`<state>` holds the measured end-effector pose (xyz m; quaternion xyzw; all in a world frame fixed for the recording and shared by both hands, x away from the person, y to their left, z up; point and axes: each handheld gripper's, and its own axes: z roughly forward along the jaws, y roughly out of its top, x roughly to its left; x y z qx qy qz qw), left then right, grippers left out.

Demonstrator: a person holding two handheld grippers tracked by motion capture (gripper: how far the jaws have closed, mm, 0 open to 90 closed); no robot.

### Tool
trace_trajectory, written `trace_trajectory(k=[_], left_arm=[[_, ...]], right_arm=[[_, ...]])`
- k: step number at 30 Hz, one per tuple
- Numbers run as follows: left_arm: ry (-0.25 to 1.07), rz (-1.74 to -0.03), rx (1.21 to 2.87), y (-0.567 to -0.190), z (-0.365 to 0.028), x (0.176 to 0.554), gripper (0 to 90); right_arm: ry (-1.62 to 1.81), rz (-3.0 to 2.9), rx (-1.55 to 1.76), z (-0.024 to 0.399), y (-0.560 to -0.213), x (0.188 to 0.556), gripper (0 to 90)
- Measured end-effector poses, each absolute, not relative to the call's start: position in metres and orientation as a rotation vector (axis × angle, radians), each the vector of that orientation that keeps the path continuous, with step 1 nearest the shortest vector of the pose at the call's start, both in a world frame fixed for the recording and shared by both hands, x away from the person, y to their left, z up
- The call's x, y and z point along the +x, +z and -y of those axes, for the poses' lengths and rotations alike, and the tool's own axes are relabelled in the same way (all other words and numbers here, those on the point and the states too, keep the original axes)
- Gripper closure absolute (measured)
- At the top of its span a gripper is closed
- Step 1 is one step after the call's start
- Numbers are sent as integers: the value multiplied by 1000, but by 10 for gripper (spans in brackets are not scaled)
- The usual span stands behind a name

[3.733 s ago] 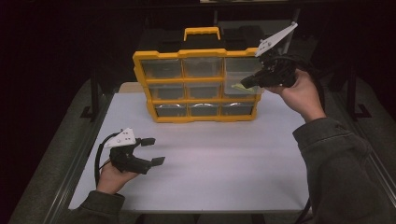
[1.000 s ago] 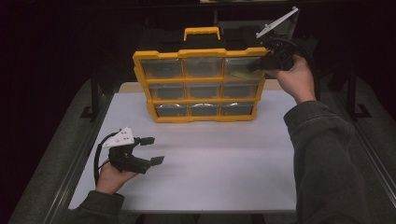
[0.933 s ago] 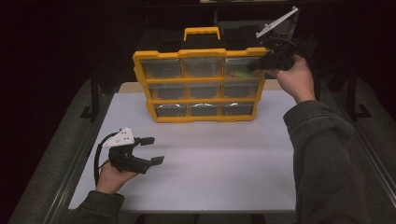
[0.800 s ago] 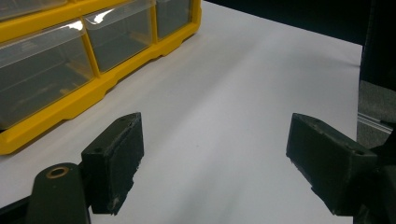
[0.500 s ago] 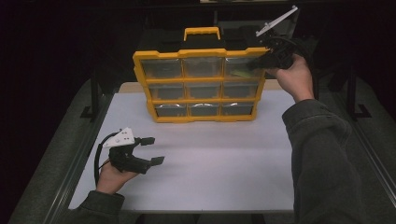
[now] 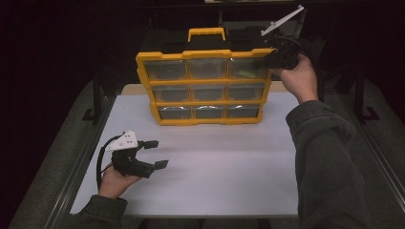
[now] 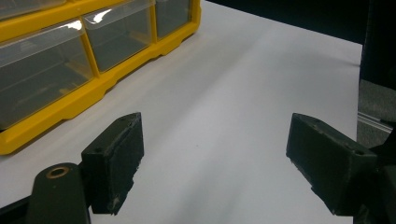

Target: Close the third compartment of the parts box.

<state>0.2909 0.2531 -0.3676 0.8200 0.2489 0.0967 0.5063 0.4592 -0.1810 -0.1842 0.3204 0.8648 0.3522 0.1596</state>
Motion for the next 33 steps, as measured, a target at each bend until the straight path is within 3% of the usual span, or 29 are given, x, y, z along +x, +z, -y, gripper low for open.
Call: trace_trajectory(k=[14, 33], left_arm=[[227, -607, 1971, -368, -252, 290, 188], [233, -593, 1986, -367, -253, 291, 188]], right_arm=[[1110, -2486, 915, 184, -186, 458, 887], [1276, -2514, 820, 182, -207, 435, 754]])
